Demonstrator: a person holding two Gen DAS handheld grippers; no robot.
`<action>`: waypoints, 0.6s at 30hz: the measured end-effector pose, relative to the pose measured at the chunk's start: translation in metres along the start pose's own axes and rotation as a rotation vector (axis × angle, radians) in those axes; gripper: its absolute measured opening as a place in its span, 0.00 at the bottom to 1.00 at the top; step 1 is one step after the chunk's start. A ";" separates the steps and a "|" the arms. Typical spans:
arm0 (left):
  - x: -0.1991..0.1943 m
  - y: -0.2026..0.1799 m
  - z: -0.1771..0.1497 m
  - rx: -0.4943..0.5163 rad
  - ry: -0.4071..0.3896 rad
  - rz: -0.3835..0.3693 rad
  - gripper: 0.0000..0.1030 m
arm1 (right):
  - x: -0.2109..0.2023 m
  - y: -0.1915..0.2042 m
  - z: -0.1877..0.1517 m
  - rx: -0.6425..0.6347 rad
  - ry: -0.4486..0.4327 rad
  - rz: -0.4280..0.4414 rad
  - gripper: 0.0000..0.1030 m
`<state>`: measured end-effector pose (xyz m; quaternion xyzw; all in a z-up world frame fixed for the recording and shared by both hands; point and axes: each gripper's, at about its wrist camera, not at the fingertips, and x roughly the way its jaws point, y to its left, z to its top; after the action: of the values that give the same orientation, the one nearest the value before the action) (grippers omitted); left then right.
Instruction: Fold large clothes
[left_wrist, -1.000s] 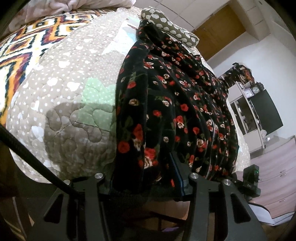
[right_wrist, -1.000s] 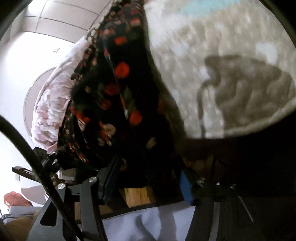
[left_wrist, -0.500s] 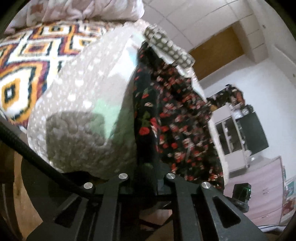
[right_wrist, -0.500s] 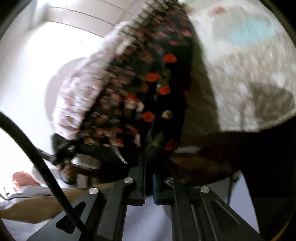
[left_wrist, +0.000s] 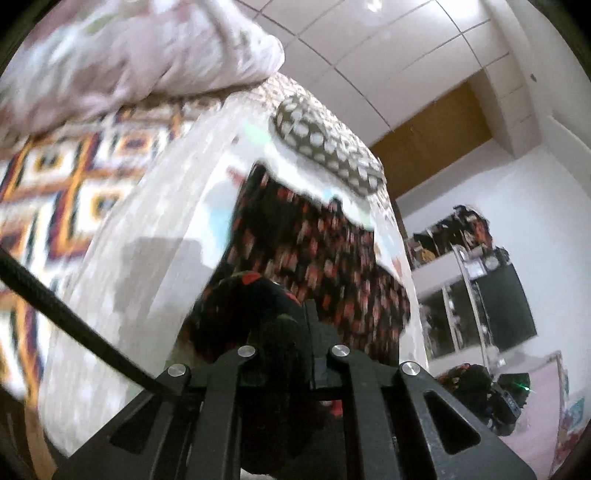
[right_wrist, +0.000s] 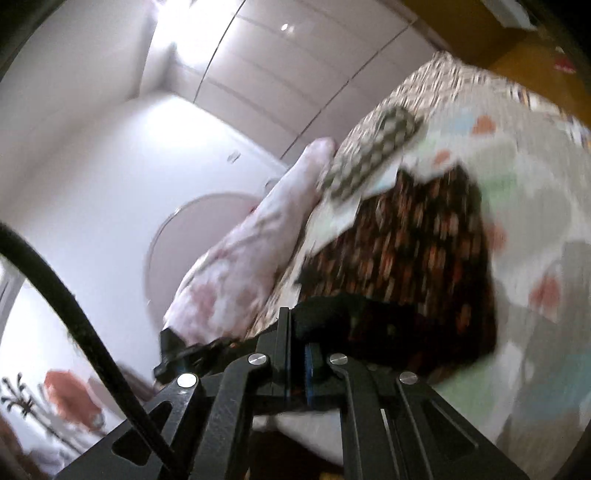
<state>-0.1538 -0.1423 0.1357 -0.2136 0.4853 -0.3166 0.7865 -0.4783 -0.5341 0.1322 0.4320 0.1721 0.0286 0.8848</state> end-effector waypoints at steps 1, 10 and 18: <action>0.015 -0.011 0.021 0.015 -0.021 0.035 0.09 | 0.010 -0.007 0.019 0.008 -0.014 -0.032 0.06; 0.184 -0.036 0.131 0.058 0.066 0.312 0.24 | 0.129 -0.143 0.107 0.162 0.040 -0.511 0.07; 0.197 -0.013 0.136 -0.025 0.061 0.205 0.33 | 0.149 -0.159 0.121 0.136 0.079 -0.497 0.14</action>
<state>0.0295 -0.2867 0.0795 -0.1628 0.5321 -0.2346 0.7971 -0.3140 -0.6948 0.0363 0.4334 0.3090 -0.1846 0.8262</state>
